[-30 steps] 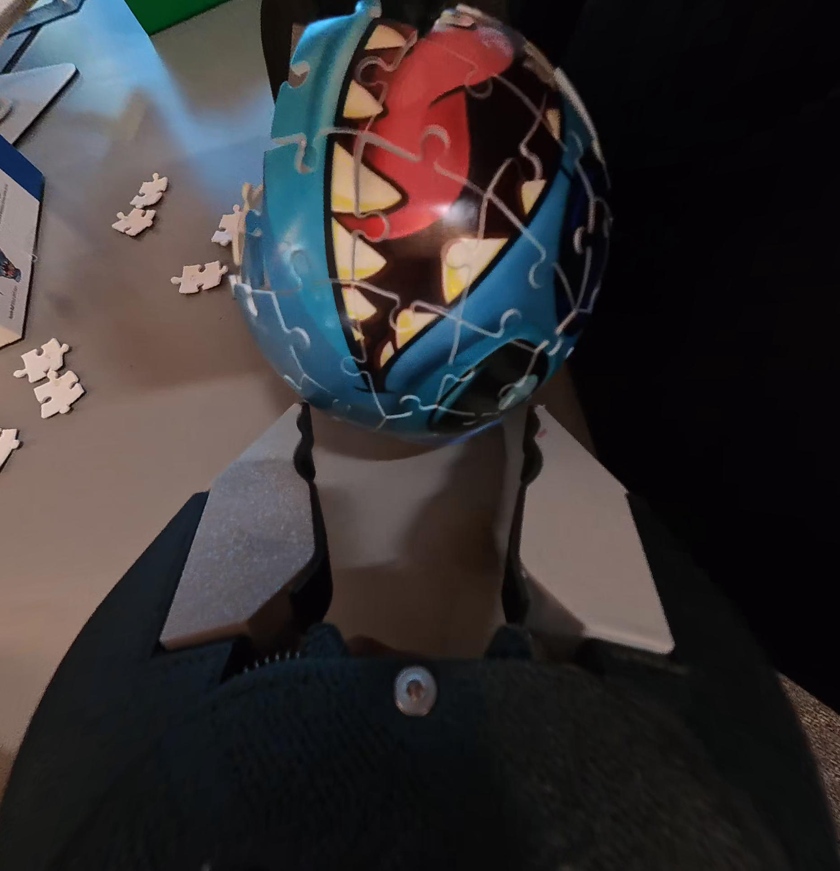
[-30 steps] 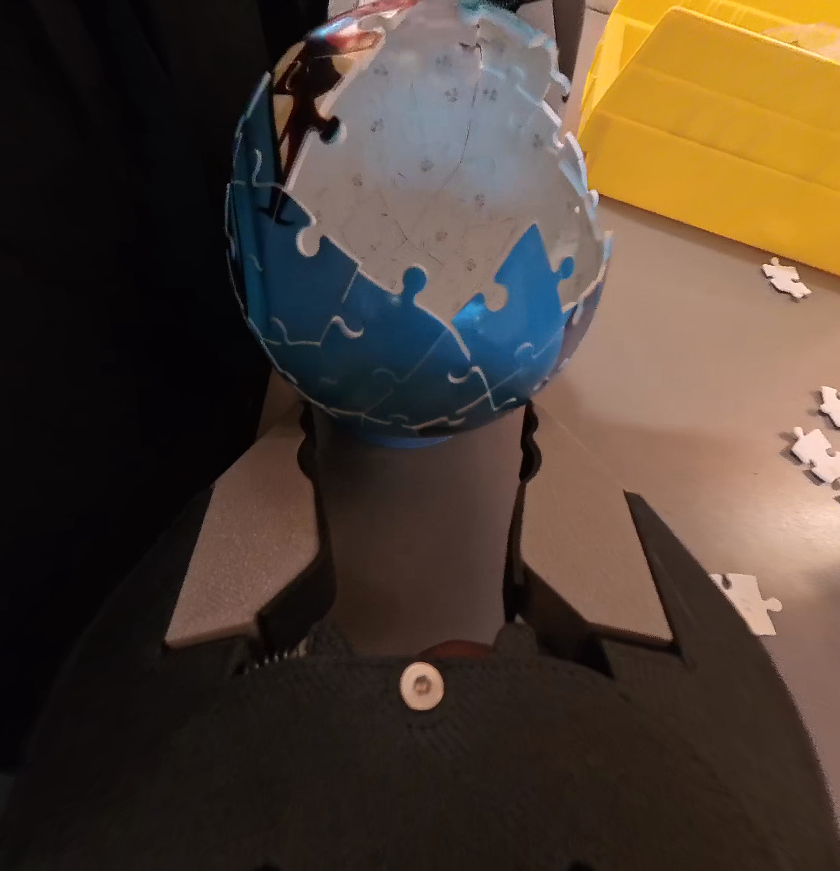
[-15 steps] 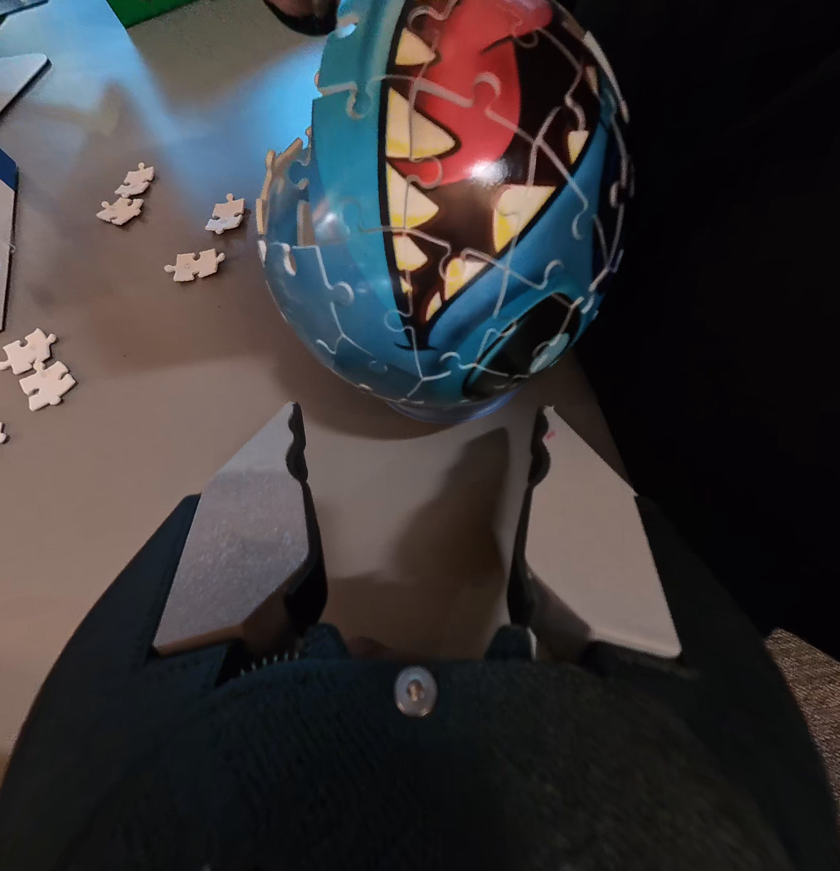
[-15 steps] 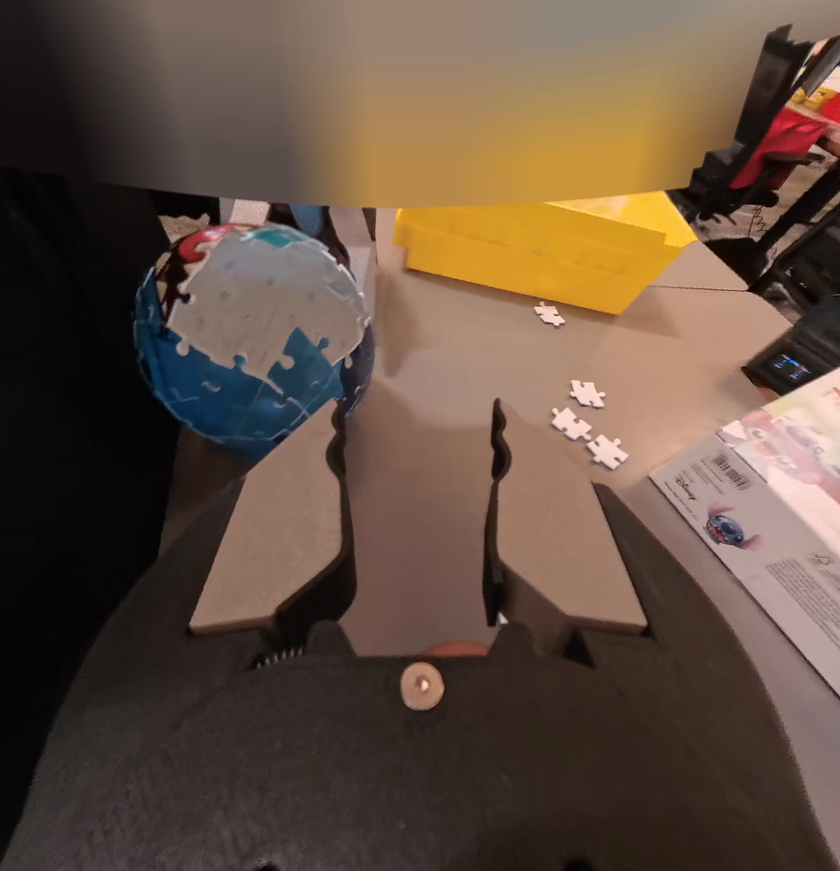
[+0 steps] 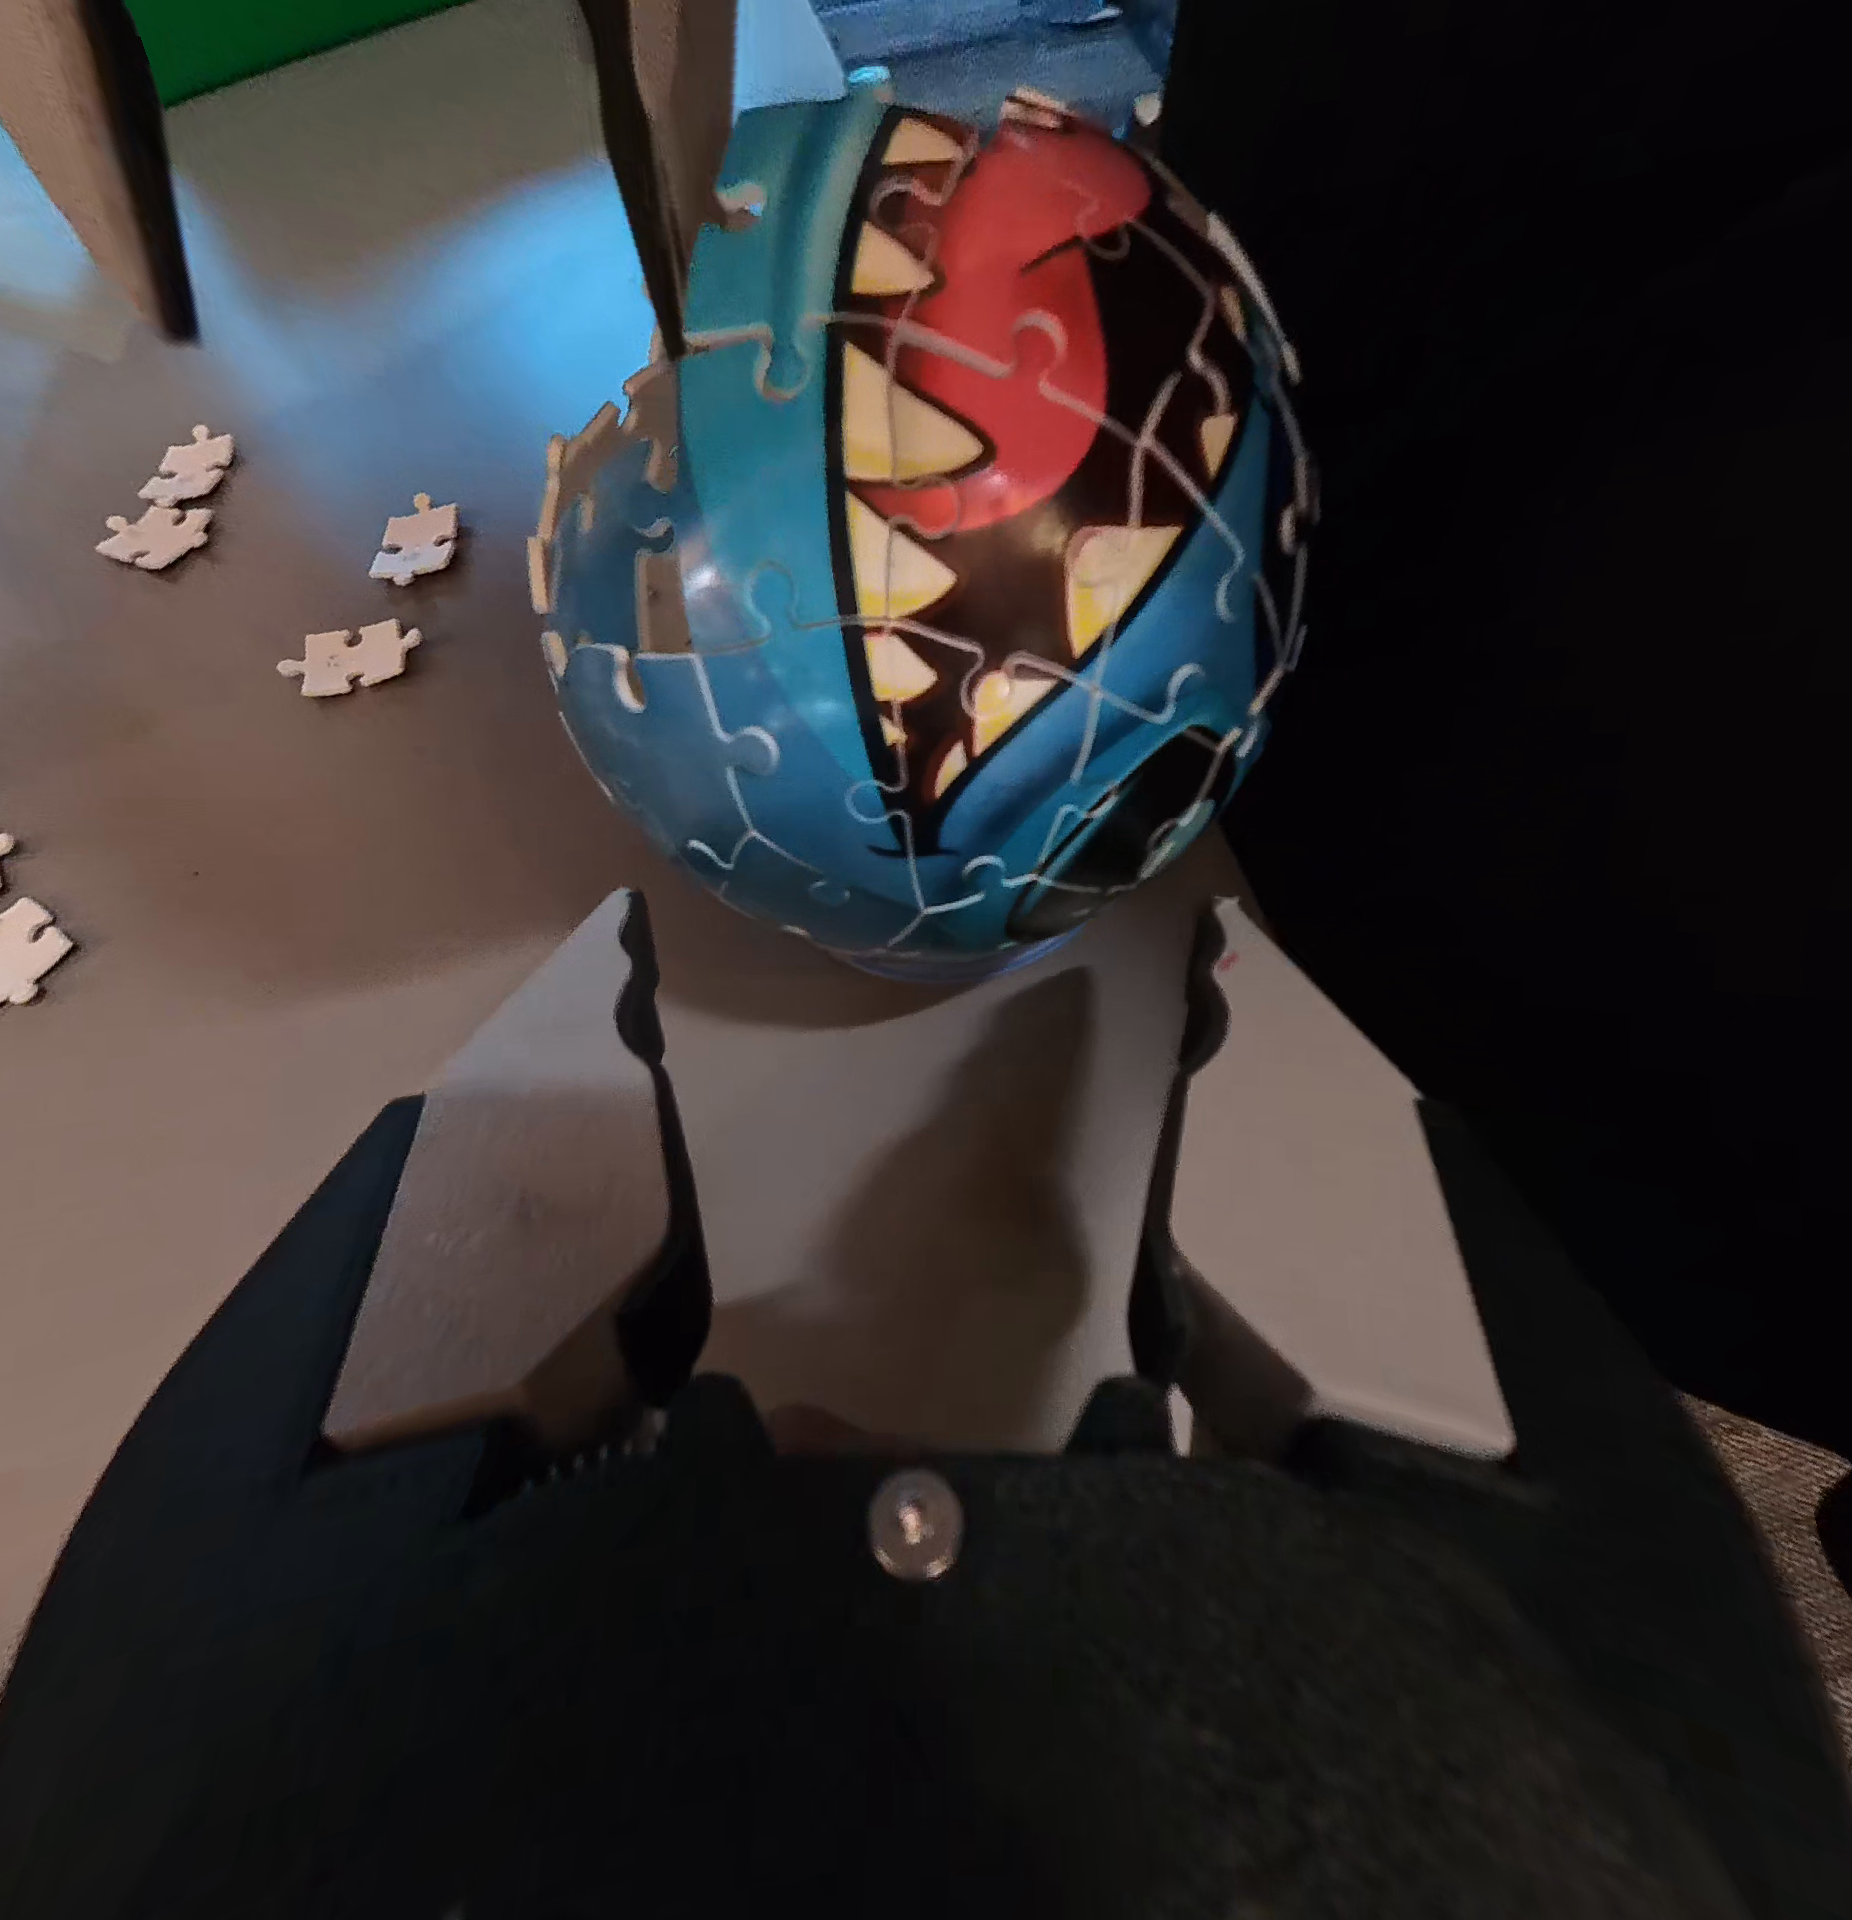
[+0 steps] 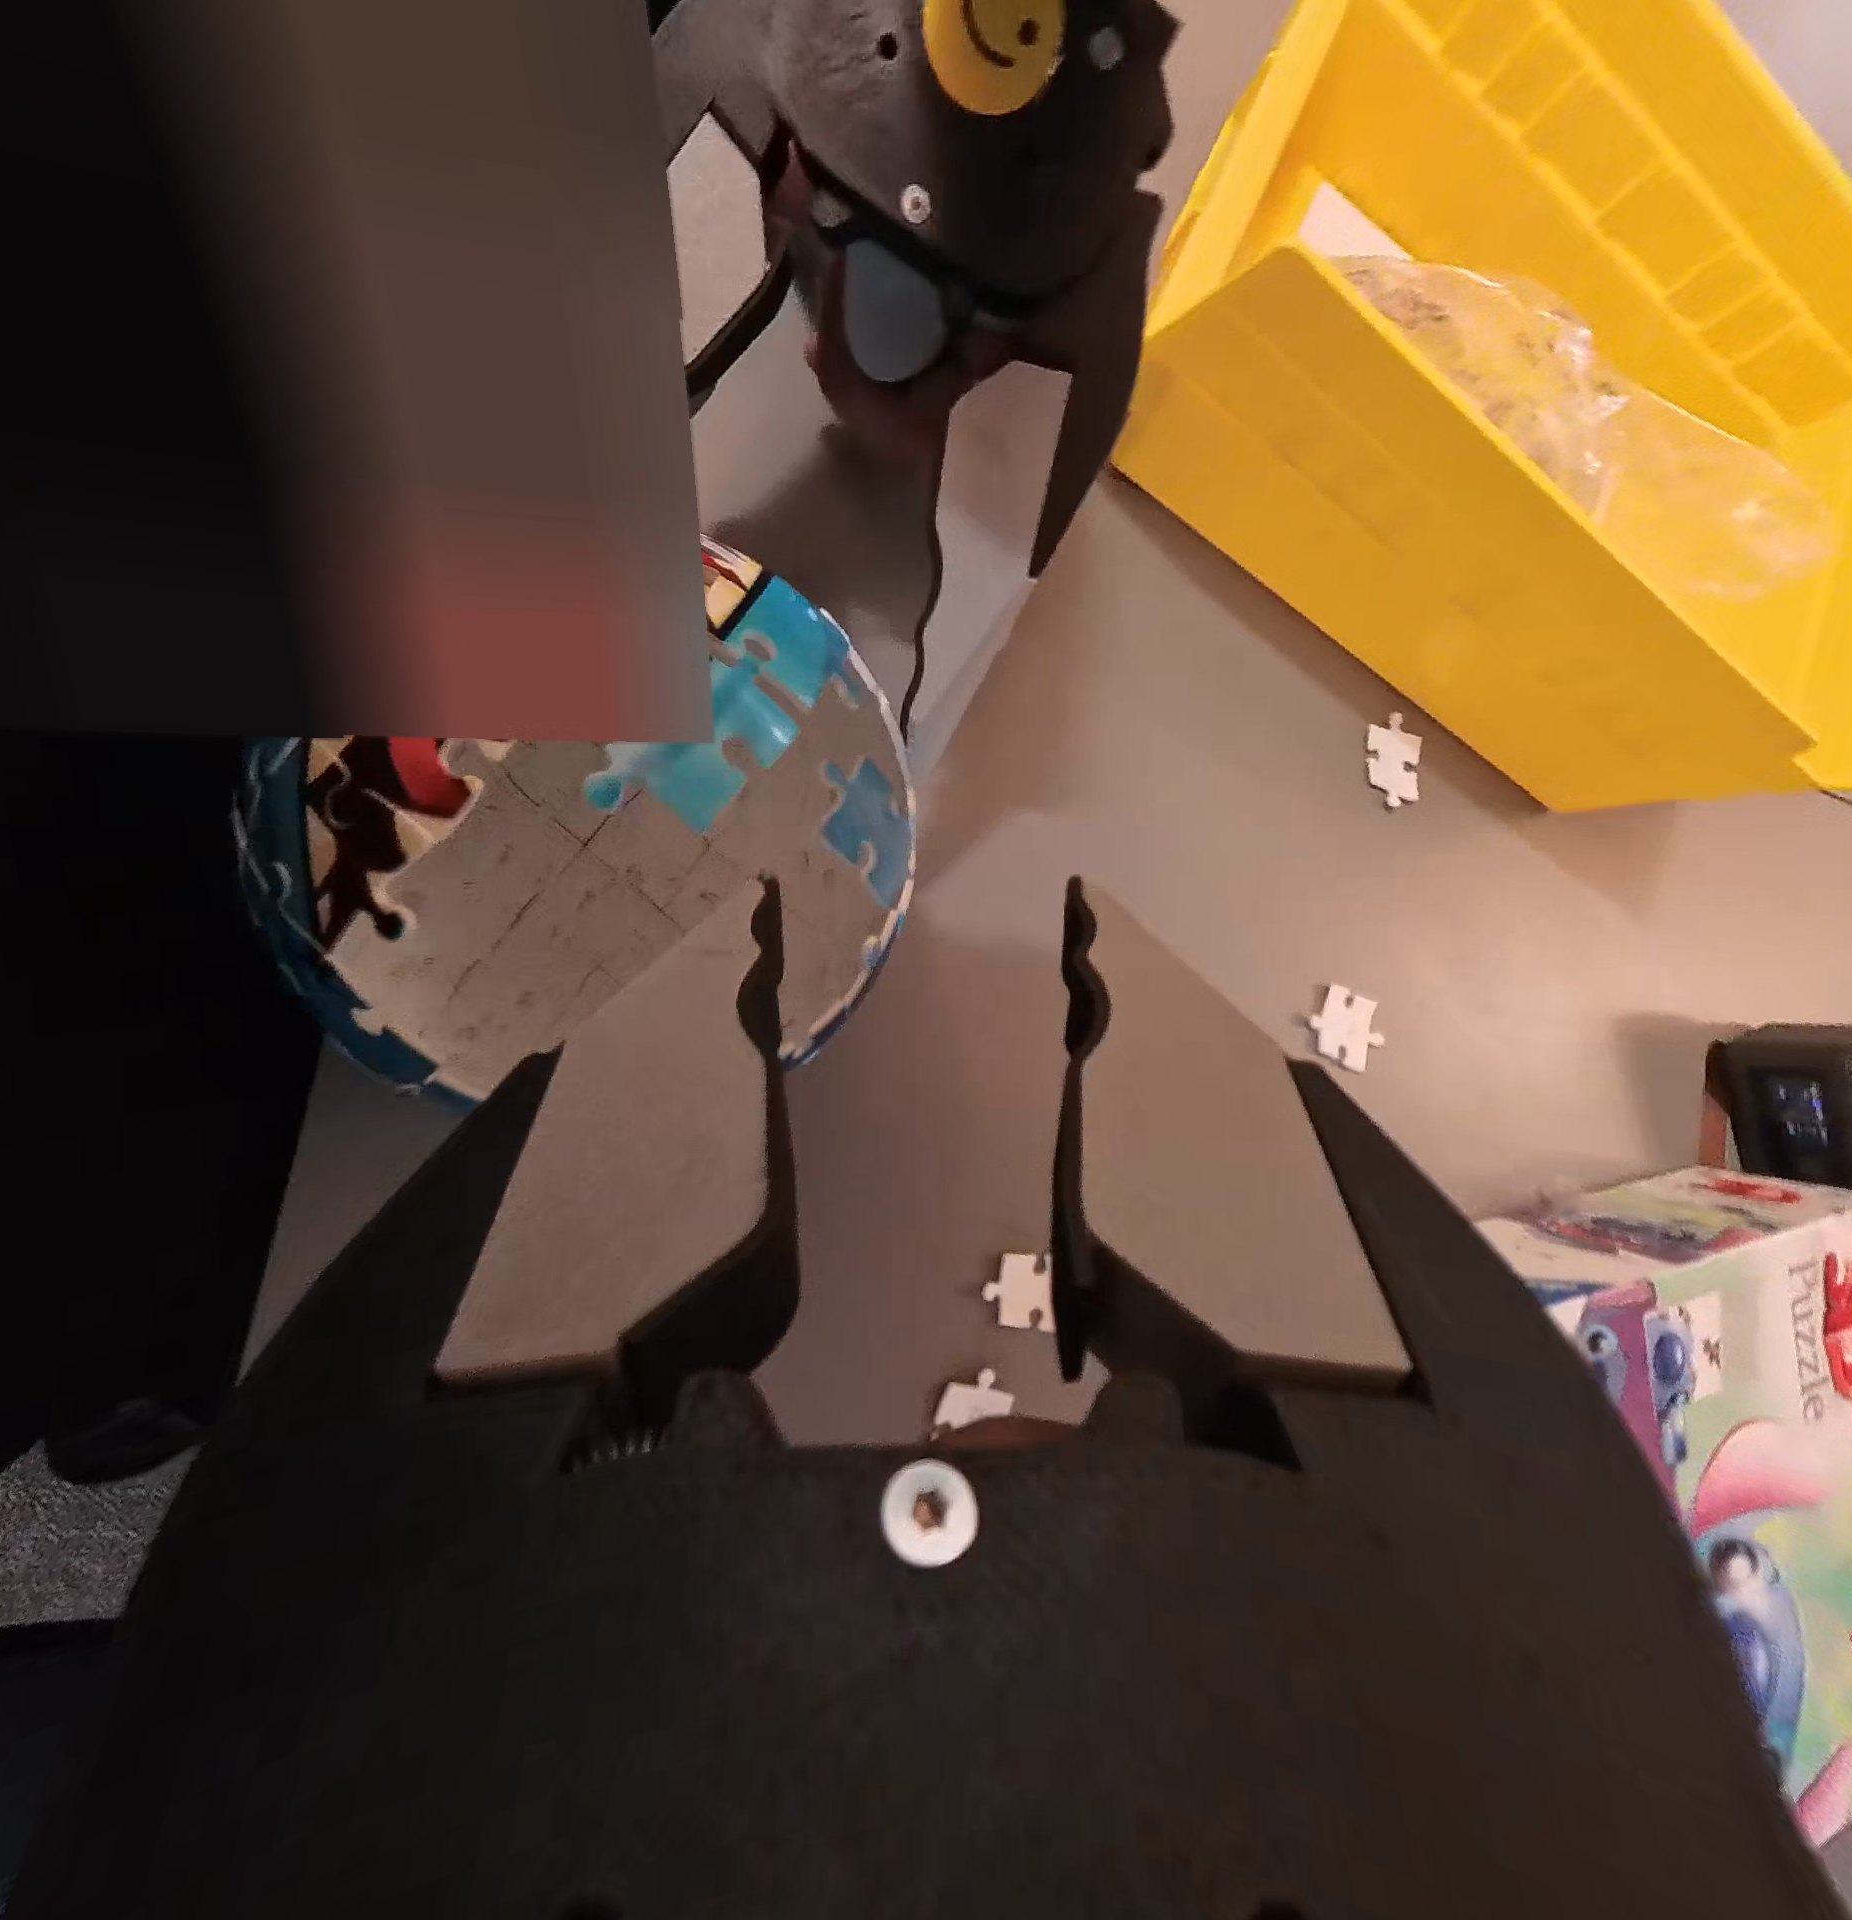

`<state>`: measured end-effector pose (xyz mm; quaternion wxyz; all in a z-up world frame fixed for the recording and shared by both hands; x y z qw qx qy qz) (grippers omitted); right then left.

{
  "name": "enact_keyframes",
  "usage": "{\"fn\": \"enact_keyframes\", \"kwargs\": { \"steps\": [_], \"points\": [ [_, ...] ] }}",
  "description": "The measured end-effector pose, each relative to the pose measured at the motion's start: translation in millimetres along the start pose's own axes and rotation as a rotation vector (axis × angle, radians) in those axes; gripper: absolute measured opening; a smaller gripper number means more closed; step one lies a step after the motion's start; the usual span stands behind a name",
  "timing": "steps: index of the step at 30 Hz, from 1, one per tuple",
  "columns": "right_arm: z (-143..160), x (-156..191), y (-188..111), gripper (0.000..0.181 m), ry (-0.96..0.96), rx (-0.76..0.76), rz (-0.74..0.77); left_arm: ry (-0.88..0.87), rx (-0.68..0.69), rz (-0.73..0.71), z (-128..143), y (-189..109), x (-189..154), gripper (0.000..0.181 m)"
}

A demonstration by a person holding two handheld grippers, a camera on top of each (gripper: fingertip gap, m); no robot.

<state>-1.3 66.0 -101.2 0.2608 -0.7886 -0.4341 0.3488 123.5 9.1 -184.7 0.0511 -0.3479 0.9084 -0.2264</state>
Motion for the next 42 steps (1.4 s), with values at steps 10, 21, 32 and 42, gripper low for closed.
{"fn": "enact_keyframes", "kwargs": {
  "steps": [10,21,32,42],
  "points": [
    [-2,4,22,0.044,-0.056,0.006,-0.005,-0.011,0.008,0.06,5,10,-1,0.107],
    [8,9,29,0.034,-0.062,0.107,-0.041,0.009,-0.008,0.074,1,8,-3,0.105],
    [8,12,30,0.025,-0.025,0.085,-0.031,-0.007,-0.052,0.118,-9,6,5,0.105],
    [7,12,30,0.022,-0.015,0.067,-0.04,0.003,-0.047,0.12,-8,6,5,0.106]
  ]
}}
Point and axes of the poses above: each gripper's, where its closed fingertips meet, y out along the fingers, z out of its underside, x = y × z across the jaws, the point moved 7 cm from there along -y, back along the fingers, and after that the axes turned 5 degrees about -x, right-handed, at the moved point
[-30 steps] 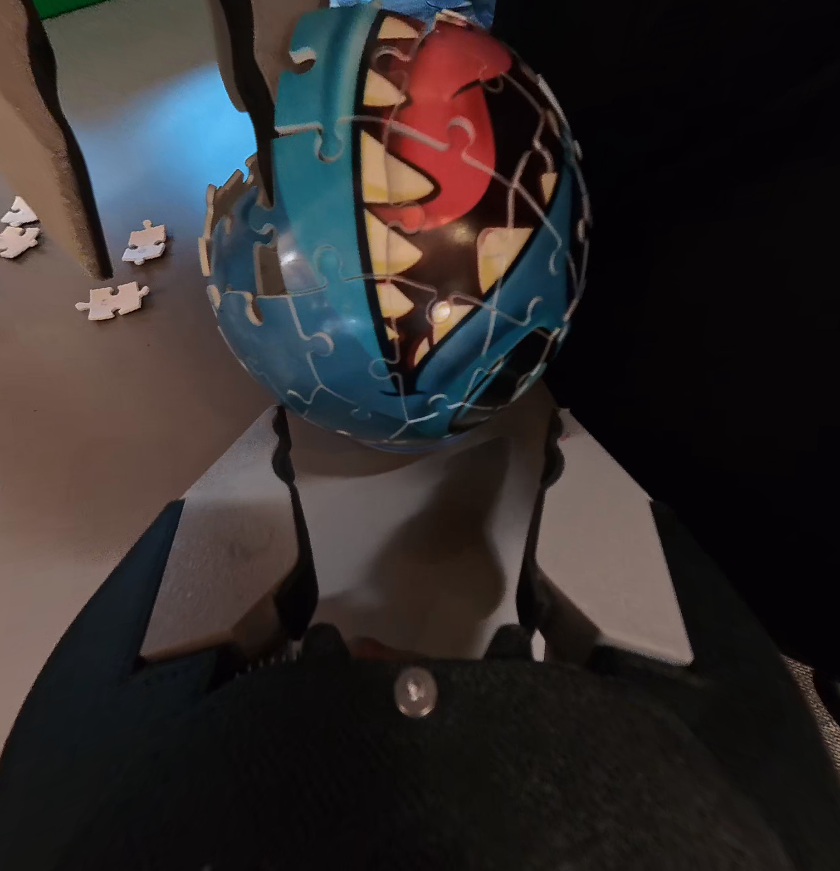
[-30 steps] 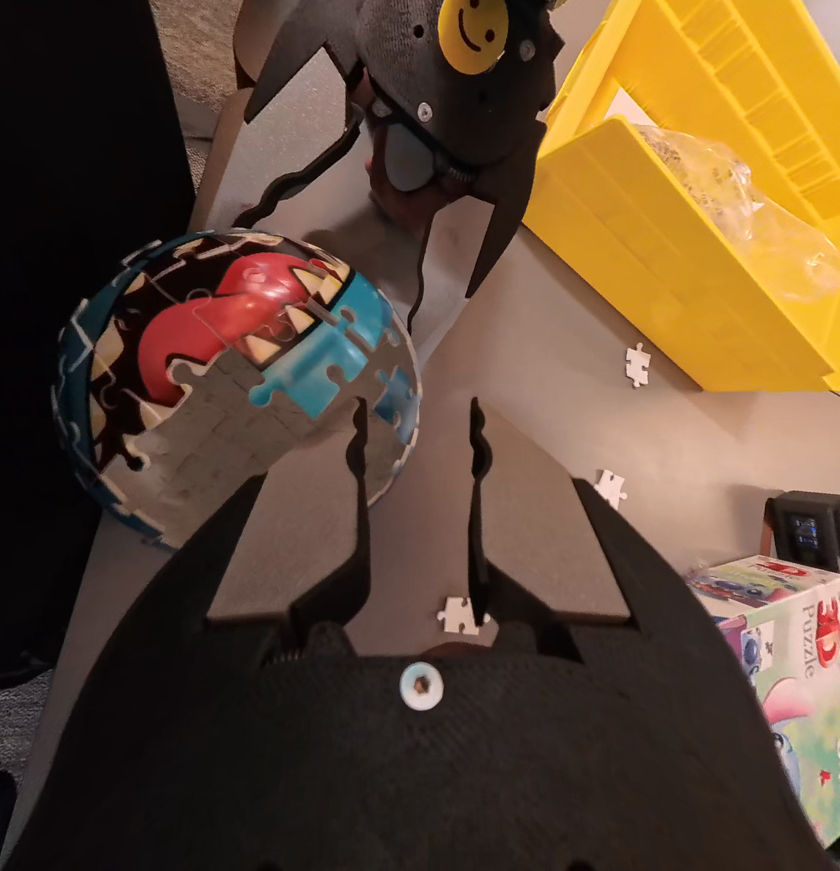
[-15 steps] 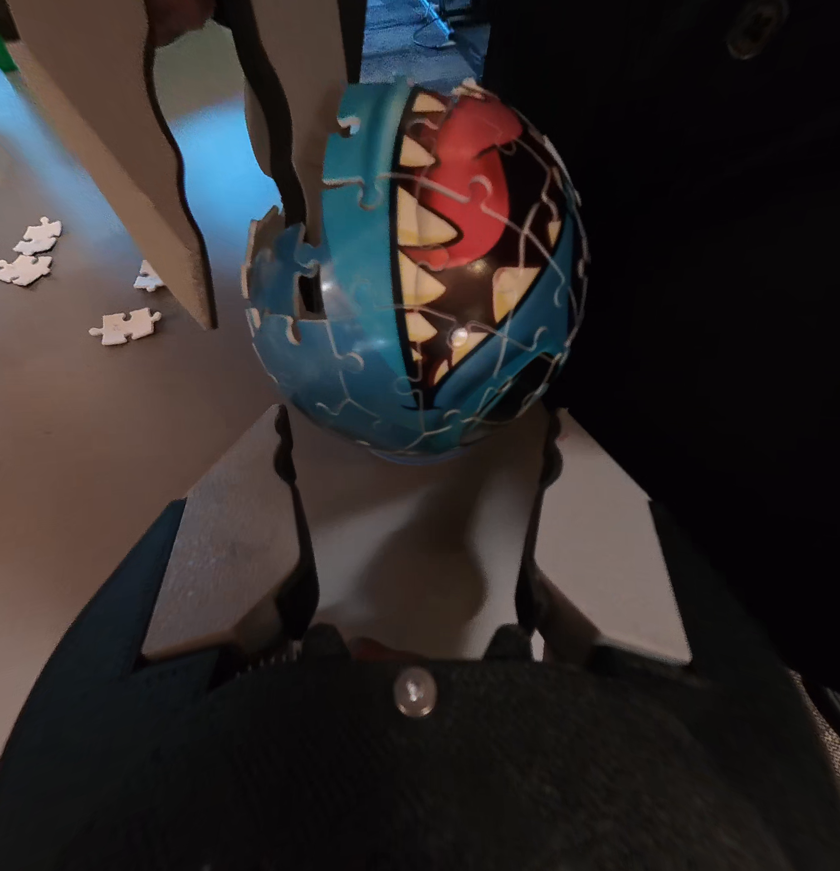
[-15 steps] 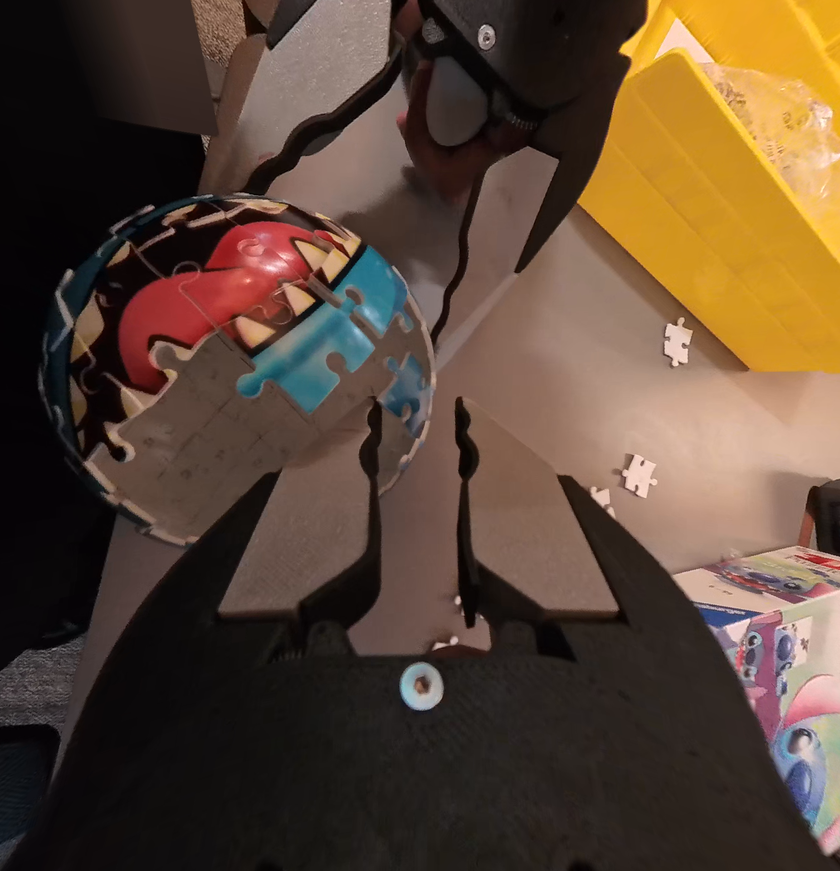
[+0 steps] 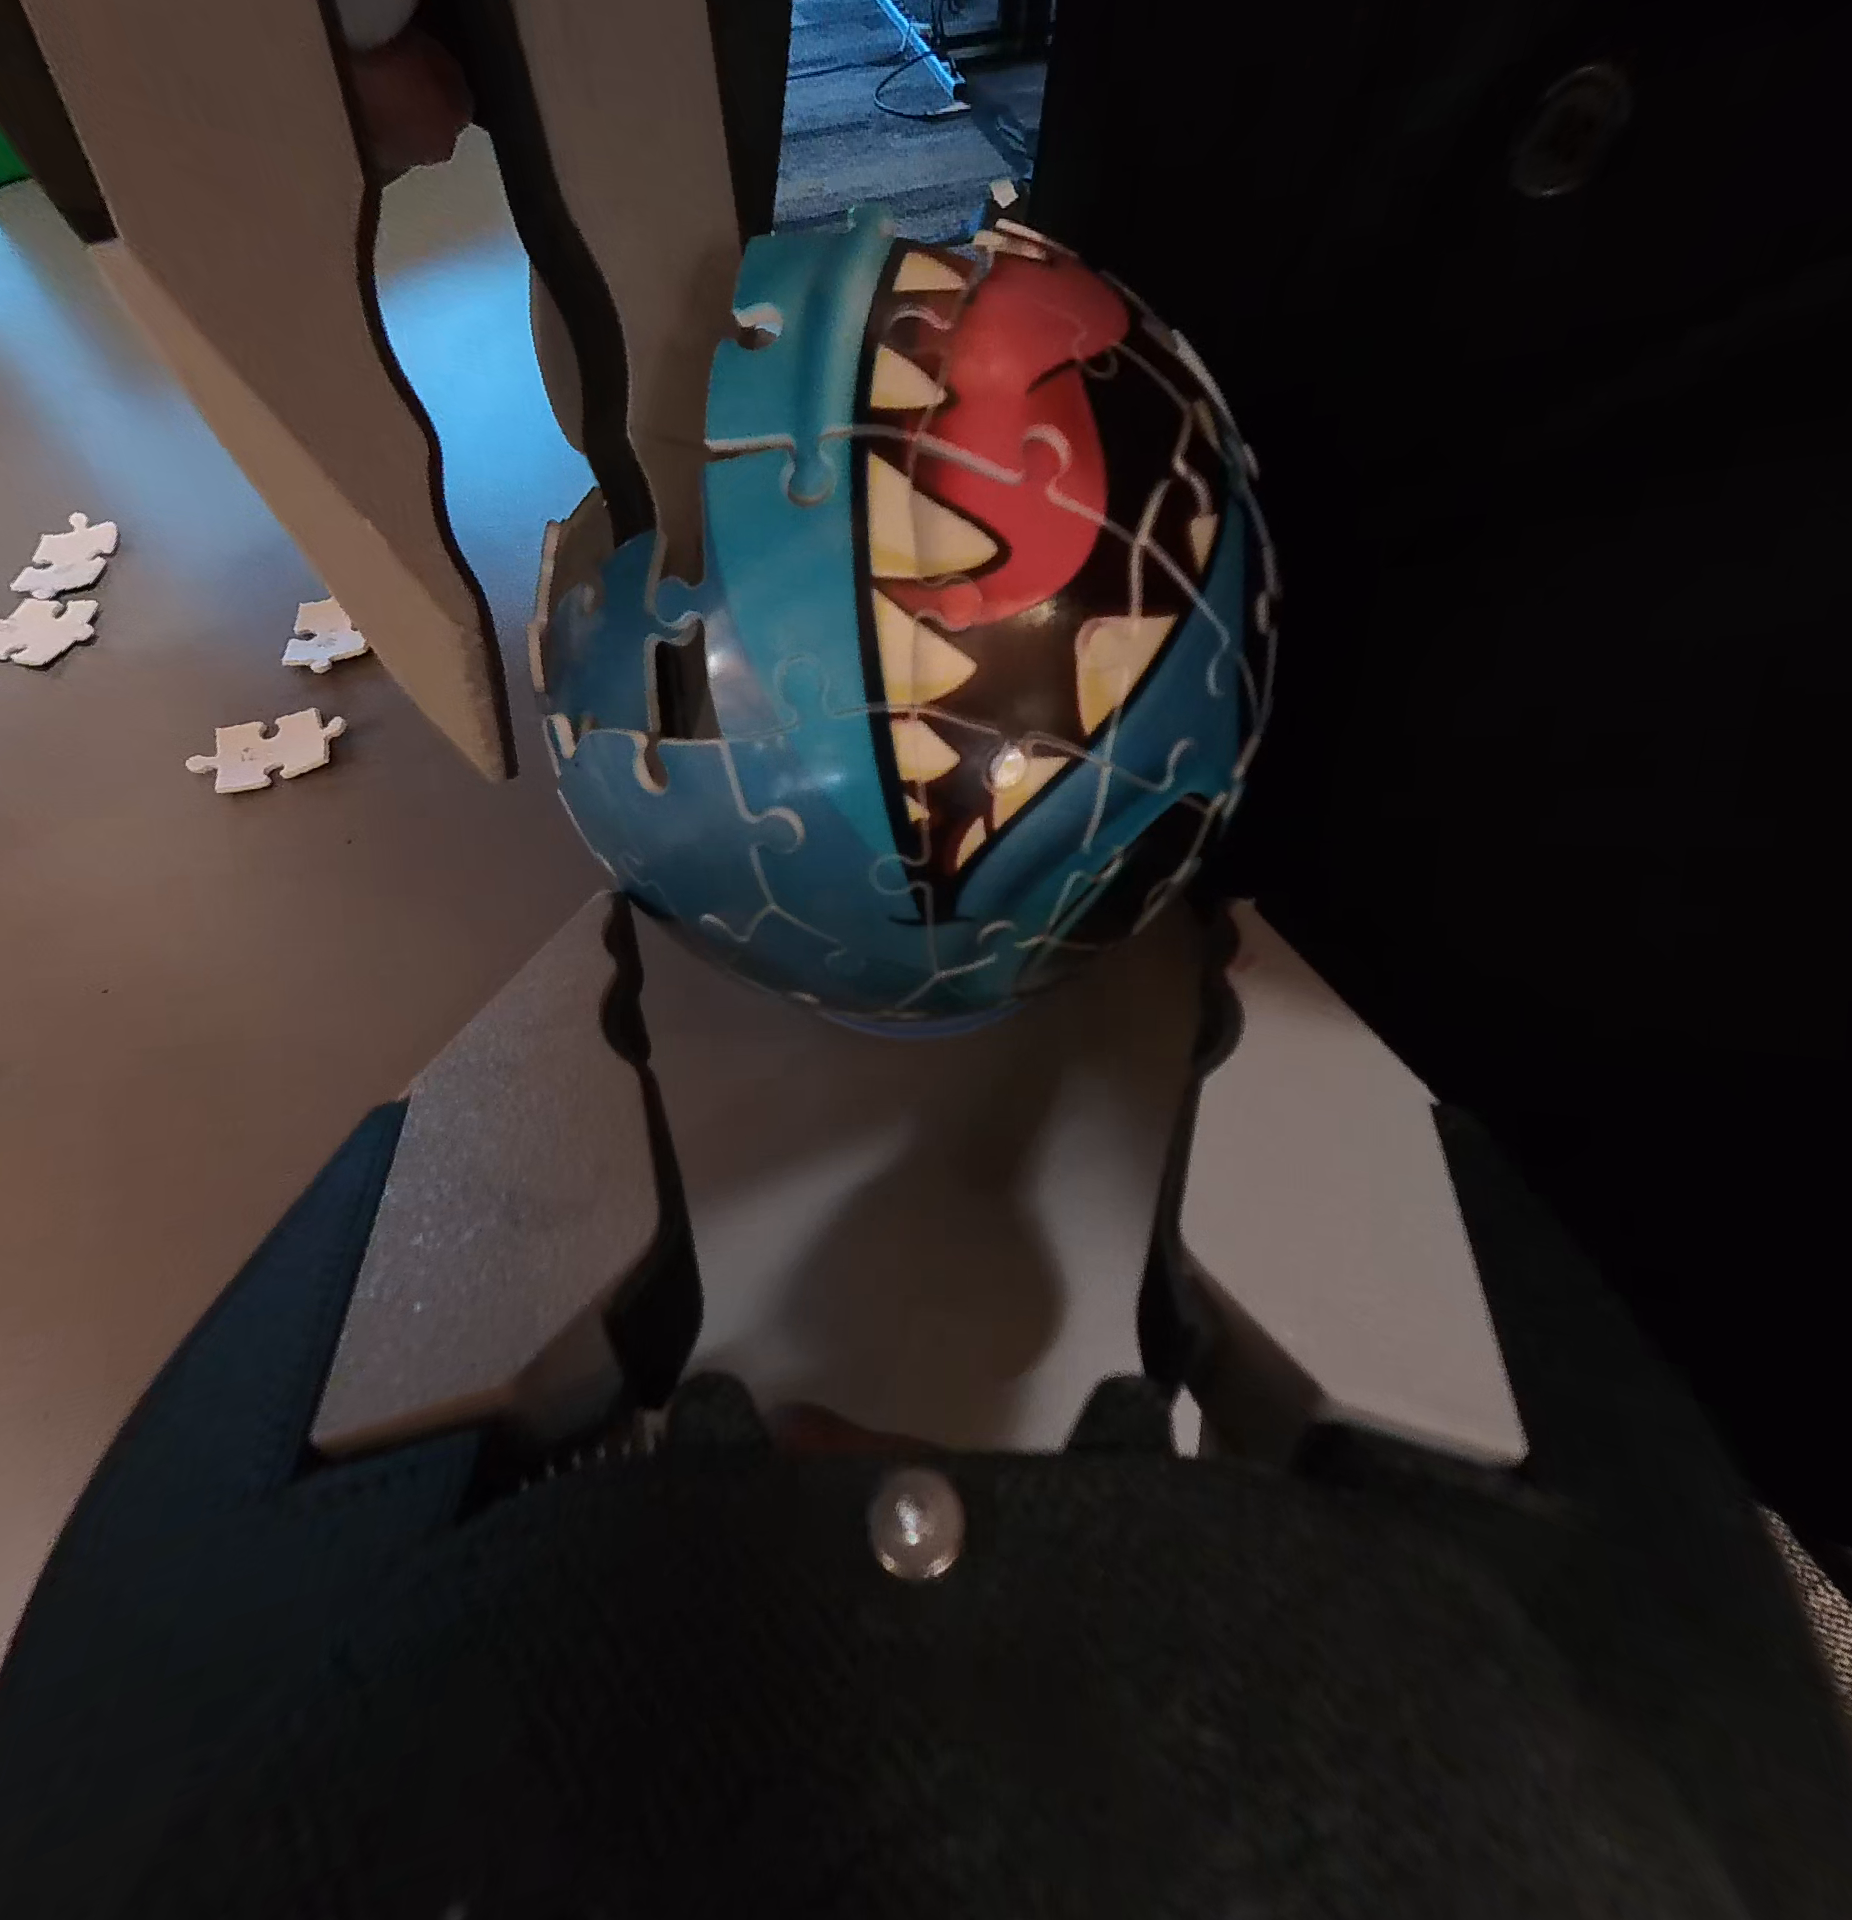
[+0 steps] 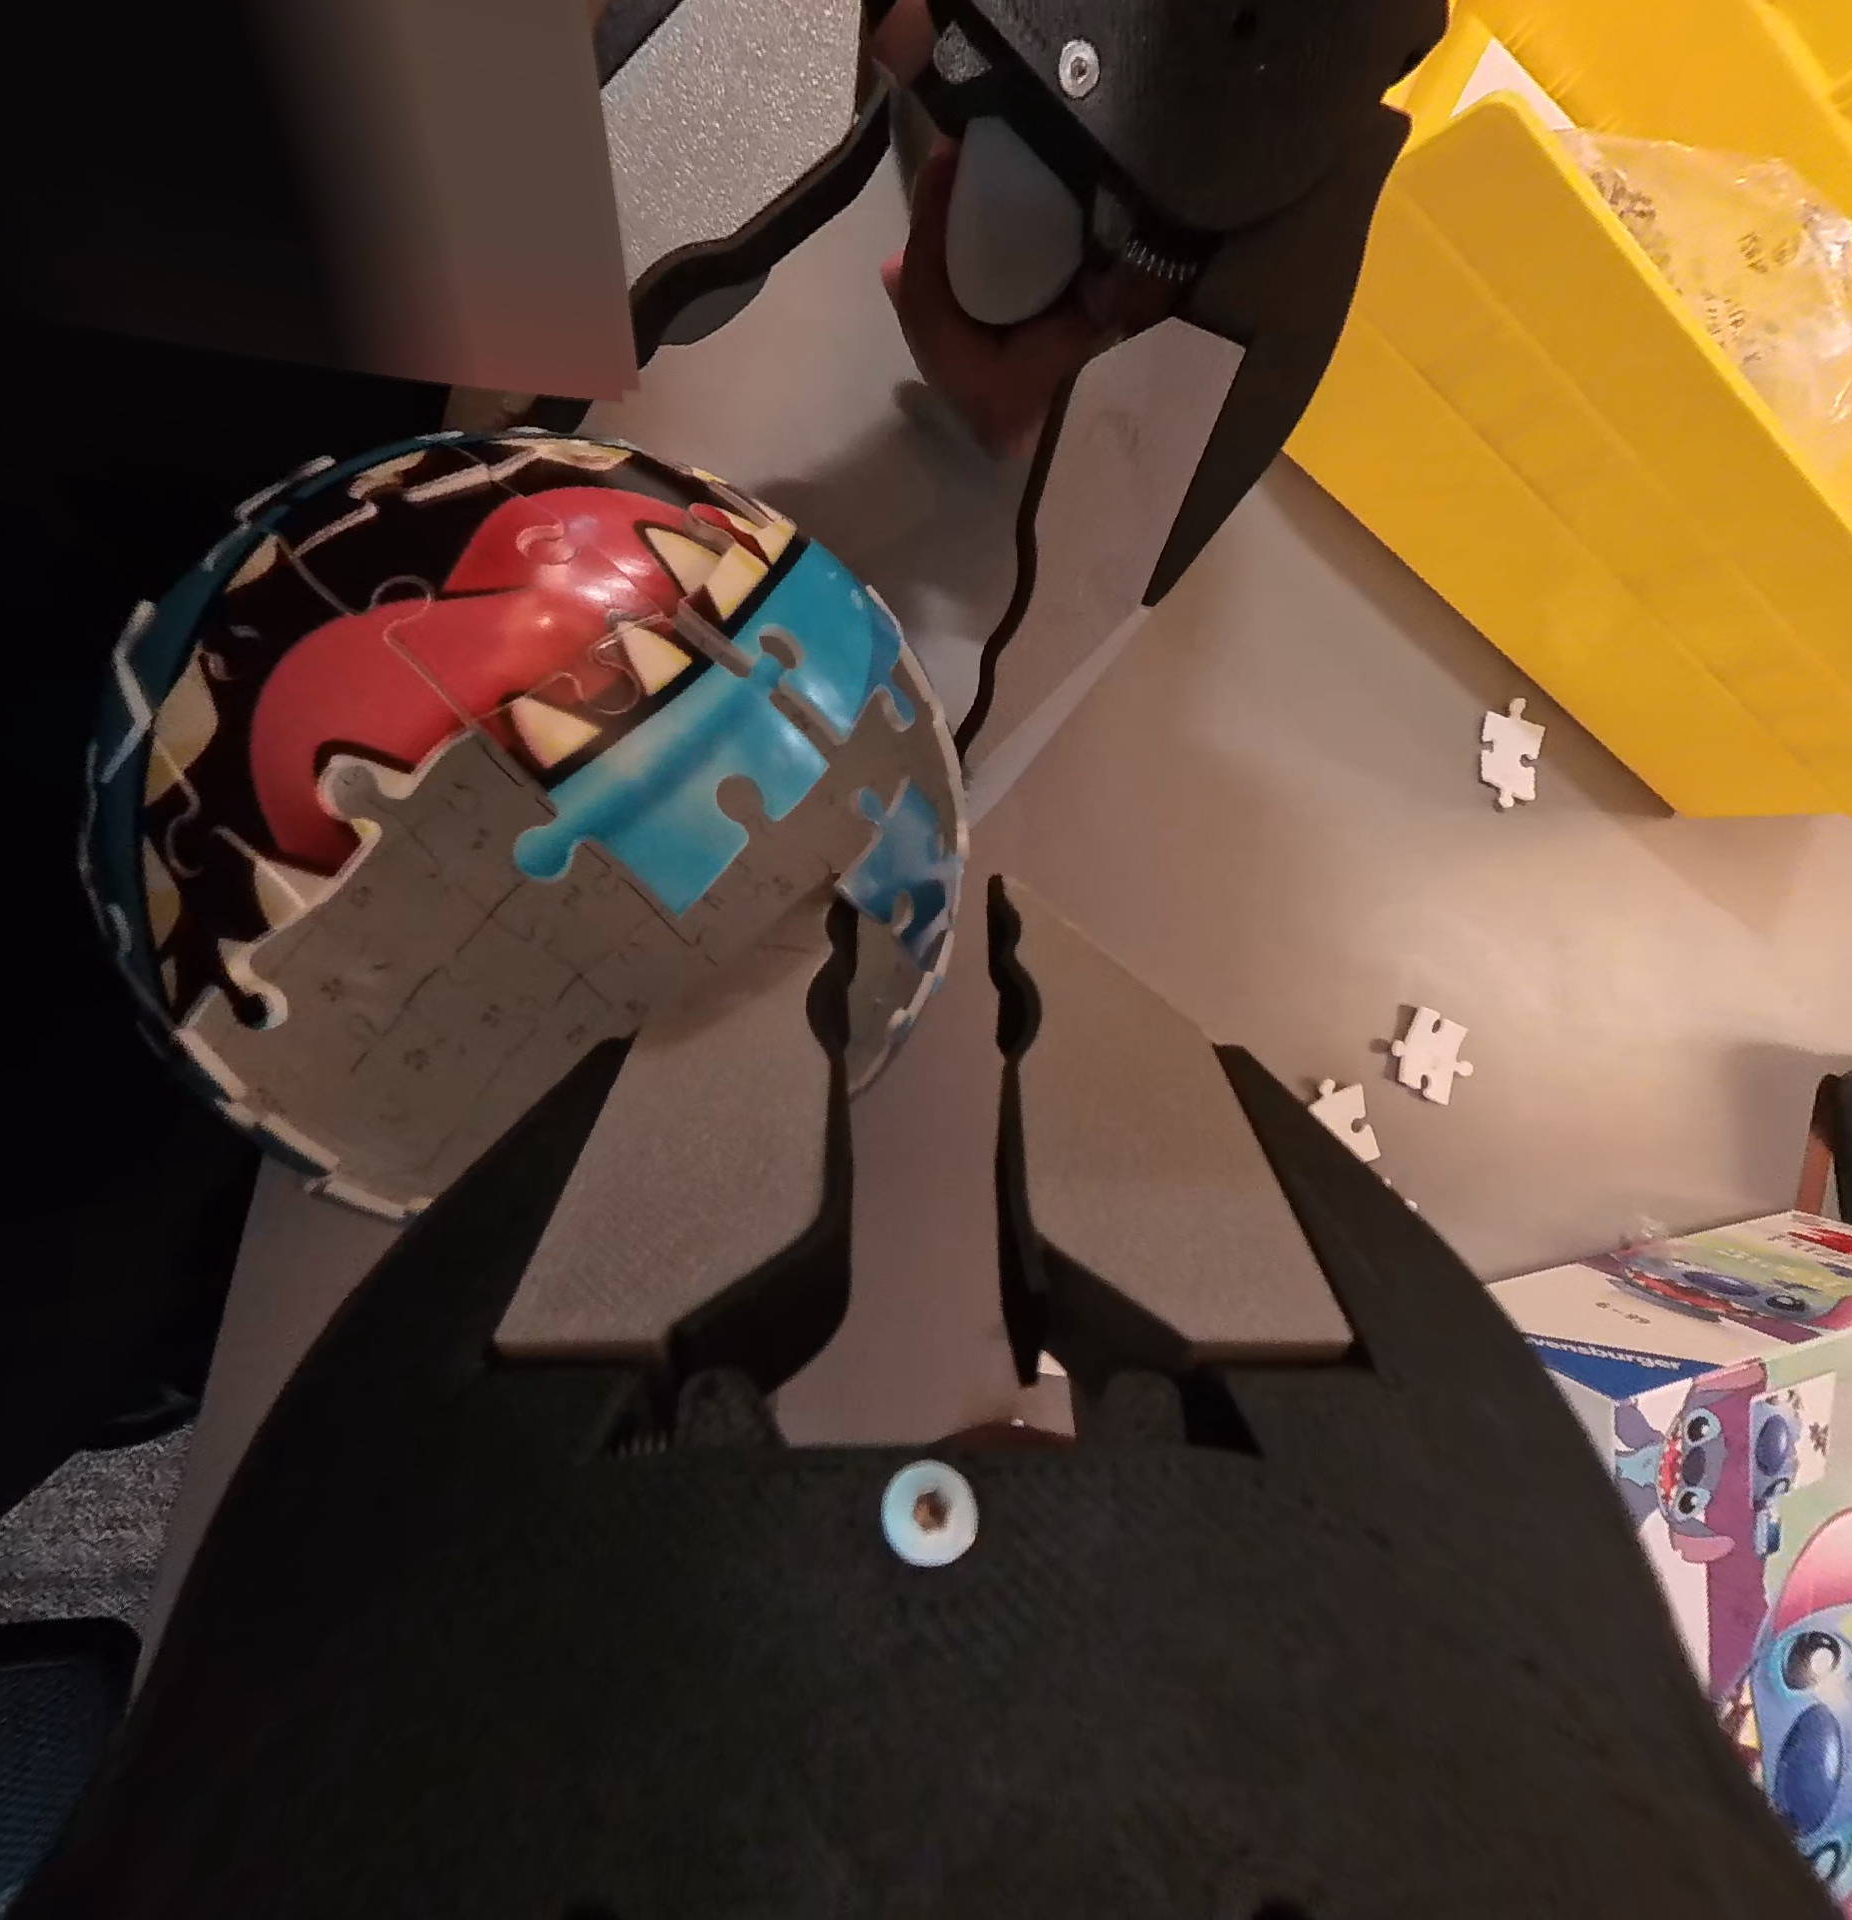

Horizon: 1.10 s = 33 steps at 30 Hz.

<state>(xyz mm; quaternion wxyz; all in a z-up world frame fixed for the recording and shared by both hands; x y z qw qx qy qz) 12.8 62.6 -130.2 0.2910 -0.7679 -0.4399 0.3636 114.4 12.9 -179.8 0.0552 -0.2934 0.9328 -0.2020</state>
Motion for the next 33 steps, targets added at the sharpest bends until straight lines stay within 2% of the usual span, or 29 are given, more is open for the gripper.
{"fn": "enact_keyframes", "kwargs": {
  "steps": [33],
  "points": [
    [-3.0,-1.4,-2.2,0.025,0.064,-0.031,-0.024,-0.003,0.001,0.005,1.8,-1.0,-1.4,0.105]
  ]
}}
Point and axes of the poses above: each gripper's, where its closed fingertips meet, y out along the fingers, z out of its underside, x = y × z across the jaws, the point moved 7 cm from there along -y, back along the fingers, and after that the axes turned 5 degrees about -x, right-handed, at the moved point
